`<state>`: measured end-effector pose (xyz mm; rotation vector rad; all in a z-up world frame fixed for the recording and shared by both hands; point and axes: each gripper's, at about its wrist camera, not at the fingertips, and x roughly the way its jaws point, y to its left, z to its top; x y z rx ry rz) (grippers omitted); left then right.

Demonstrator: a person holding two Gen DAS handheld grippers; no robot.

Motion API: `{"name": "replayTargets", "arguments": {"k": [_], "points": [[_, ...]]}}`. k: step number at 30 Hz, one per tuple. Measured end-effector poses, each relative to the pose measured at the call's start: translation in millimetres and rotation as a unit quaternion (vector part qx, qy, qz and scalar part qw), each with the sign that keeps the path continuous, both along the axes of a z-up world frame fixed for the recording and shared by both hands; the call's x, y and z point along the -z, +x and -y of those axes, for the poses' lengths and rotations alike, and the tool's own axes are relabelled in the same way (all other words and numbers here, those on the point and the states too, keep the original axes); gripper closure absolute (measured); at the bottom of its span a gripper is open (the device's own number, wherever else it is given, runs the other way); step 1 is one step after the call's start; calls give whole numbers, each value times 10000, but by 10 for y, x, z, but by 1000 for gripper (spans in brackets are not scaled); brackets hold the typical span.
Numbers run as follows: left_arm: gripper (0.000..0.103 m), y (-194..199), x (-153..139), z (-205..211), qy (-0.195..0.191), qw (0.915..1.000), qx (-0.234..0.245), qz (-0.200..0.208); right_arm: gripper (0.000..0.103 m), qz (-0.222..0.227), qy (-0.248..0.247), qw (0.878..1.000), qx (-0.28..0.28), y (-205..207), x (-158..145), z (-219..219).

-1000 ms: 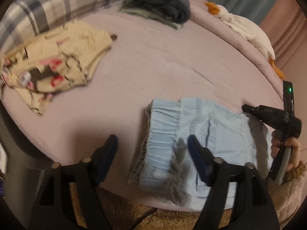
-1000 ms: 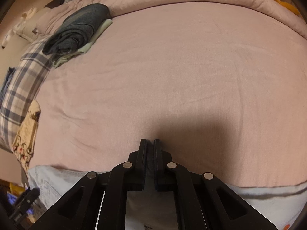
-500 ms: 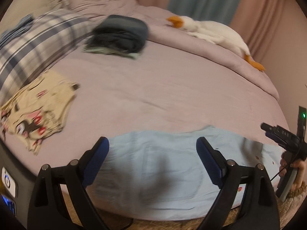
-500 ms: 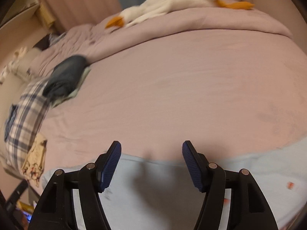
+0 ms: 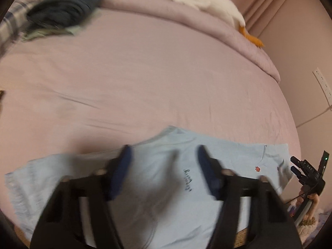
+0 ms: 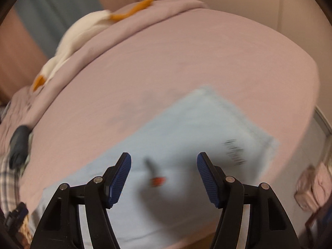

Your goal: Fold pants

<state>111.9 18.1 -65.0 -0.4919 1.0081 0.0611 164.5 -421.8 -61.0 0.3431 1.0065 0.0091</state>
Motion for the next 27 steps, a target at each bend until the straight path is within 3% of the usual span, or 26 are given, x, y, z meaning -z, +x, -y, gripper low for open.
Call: {"name": "replayTargets", "arguments": {"k": [1,2,7,16,19,21,24,27], "points": [[66,58,53,12,-77,9999,75,-74,37,-23,-65,9999,96,26,18,72],[67,126,120,13,-175,9996,108,-173,37,-56,-133,9997,214,64,35,141],[67,248,372,29,-246,9986,114,-462,37,-41,-229,9988,428,300,24,316],[67,251,367,4,-272,9983,126,-504,38,-162,27,9997,179,881,216,315],[67,261,368,24,-168,9984,154,-516,81,-222,18,9996,188,996,309,349],[67,284,362,44,-102,9983,187,-538,92,-143,102,9993,318,962,270,410],[66,302,375,60,-44,9982,210,-560,93,192,96,9990,387,881,120,436],[66,298,379,69,8,9983,206,-545,94,114,22,9992,394,926,167,473]]}}
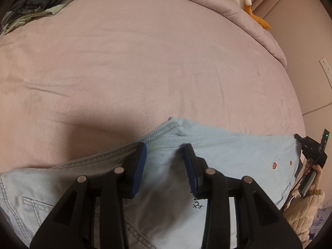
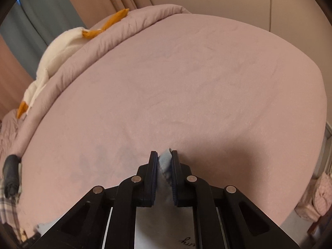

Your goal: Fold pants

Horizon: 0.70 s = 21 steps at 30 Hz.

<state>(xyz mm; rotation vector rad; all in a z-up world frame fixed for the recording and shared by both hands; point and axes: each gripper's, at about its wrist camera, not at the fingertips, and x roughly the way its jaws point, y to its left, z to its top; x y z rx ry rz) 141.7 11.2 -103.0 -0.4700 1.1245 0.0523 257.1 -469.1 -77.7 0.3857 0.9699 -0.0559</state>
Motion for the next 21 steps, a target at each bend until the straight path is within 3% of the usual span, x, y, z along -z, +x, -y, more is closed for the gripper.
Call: {"name": "replayTargets", "arguments": {"k": [3,6,9,10,11,16,21], "points": [[66,-23,-33,34,96,9999,-22,41,94,-193,79,9998,28,51,199,65],[65,-117,-149,155,193,9996,196,16,92,-170,-24,9998,-22,37,115,66],[61,-272,-304,297,-172,9984,489,225,73,-130,-223,9997,-8,-150,-80,110],[56,-333,-342,353,-242,9976,596,272,59,-53,-272,9996,10,-227,-144,137],[54,-402,-372,419,-297,9965,714,320,52,14,-313,9995,49,-345,-213,193],[52,-616,-284,698,-617,9914,1148,111,52,63,-41,9997,235,-835,-313,453],[52,-608,-153,751,-467,9929,1093,-87,52,178,-50,9963,837,-984,-270,656]]}}
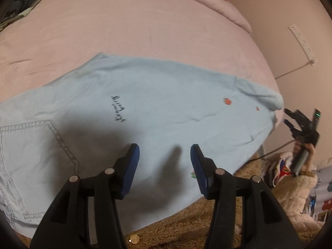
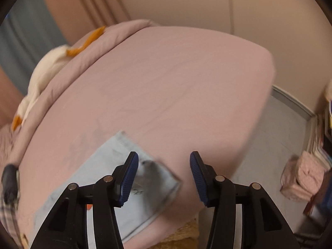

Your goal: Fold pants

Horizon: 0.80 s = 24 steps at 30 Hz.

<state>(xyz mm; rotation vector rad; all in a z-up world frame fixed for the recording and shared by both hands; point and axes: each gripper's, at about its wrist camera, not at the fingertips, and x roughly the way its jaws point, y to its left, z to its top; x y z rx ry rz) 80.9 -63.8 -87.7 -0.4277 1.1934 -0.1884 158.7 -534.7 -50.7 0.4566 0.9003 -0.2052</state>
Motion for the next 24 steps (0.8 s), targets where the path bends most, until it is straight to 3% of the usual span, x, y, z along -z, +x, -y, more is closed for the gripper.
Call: {"name": "replayTargets", "arguments": {"k": [4,8,12,15,16,17,22,24], "points": [[52,39,6,-19,-36,9999,-94,-18,52,171,249,9995,78,22,-69,-26],[52,-11,-21,-4,-132,9999,10,-37,52,137,193,9988,-418,18,-58,-208],[52,-97,-12,97,-172,9995,244,-97,52,-331,-62,9991,-247,100,121,-242],[53,-118,83,150,-130,9991,326,-253,54,-462,64,9988,-137,66,262,-195],[53,-108,89,164,-81,9991,331,-234,67,-489,133,9986,-128,62,310,-179],[53,-109,87,146,-42,9991,341,-240,87,-526,171,9984,-146,45,358,-162],[53,-89,103,117,-55,9990,286,-329,95,-97,329,9994,15,-160,247,-44],[53,-98,104,113,-25,9991,289,-306,96,-212,94,9997,11,-138,238,-52]]}}
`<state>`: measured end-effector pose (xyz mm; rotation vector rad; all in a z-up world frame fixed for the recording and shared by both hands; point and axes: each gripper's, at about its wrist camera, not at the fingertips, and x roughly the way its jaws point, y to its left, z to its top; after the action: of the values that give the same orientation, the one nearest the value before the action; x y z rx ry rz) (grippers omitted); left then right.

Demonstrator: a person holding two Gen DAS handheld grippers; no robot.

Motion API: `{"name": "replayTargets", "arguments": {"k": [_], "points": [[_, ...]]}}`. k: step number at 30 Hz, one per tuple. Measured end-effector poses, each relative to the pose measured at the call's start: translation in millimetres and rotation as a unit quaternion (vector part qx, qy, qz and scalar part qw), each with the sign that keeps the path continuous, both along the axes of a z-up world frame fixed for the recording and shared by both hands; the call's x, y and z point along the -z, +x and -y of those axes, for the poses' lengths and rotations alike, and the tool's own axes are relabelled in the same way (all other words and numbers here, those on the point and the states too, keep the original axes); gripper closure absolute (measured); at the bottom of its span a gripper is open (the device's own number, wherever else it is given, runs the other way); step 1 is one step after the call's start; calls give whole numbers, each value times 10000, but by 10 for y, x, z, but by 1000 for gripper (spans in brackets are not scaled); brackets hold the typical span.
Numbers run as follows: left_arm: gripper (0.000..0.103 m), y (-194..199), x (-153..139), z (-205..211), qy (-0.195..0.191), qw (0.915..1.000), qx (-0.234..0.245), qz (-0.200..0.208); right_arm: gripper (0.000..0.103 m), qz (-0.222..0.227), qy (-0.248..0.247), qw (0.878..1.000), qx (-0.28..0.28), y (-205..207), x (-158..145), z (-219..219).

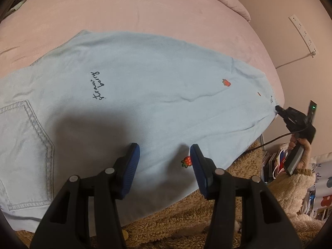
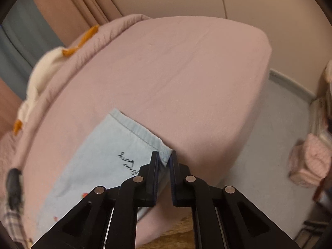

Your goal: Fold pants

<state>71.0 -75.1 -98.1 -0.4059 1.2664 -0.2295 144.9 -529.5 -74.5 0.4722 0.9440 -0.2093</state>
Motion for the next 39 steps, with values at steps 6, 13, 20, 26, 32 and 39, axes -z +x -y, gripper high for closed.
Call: {"name": "replayTargets", "arguments": {"k": [6,13,20,26,32,39], "points": [[52,-4,3,37,-16,9999,-110,2,96,-147,-329,9993,-22,101,190,-94],[25,-22,-68,34,-10,9995,-295,117,45,220,14,9994,281,-215,116,95],[21,-62,-222,-77,136,9977,-540,393,45,598,1376,9884,-219,-291,311,97],[21,-150,-223,-205,174,9962,-780,357,45,752,1752,9812,-285,-138,414,31],[21,-252,-228,-344,31,9931,-1099,411,63,918,2244,9690,-482,3,469,-34],[22,-412,-322,-567,-5,9894,-1333,580,94,827,2237,9697,-525,54,384,-177]]}}
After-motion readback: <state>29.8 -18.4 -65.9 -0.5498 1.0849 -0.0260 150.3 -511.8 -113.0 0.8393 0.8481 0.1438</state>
